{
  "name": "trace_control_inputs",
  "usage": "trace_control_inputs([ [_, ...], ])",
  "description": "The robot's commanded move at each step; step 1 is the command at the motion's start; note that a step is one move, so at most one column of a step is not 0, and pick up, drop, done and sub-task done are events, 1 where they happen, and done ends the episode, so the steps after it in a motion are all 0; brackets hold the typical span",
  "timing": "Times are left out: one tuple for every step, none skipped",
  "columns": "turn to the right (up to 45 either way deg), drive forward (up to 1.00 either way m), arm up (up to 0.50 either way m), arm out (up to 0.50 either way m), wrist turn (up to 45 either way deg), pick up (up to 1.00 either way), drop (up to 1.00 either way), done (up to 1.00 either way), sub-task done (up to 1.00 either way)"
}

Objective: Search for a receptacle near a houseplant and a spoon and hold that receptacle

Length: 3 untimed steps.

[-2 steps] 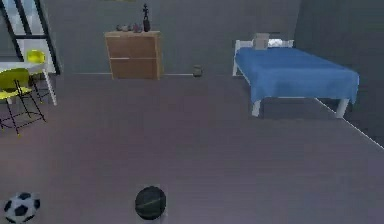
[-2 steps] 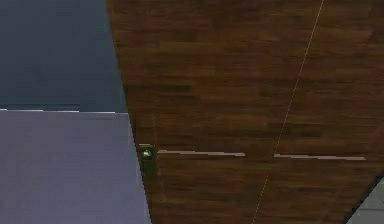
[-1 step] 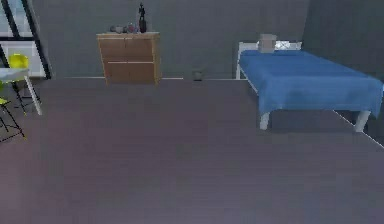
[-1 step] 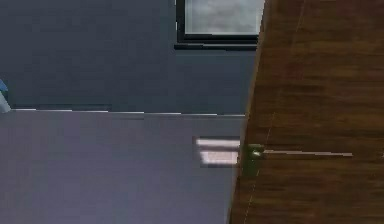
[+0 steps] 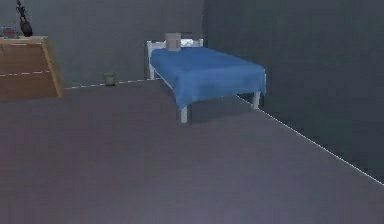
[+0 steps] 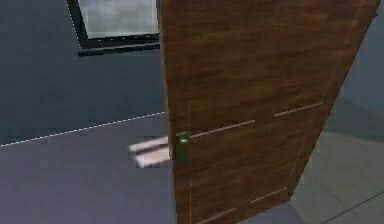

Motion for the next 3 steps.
trace_control_inputs([
  [0.0,0.30,0.00,0.00,0.0,0.00,0.00,0.00,0.00],
  [0.0,0.65,0.00,0.00,0.0,0.00,0.00,0.00,0.00],
  [-6.0,0.00,0.00,0.00,0.0,0.00,0.00,0.00,0.00],
])
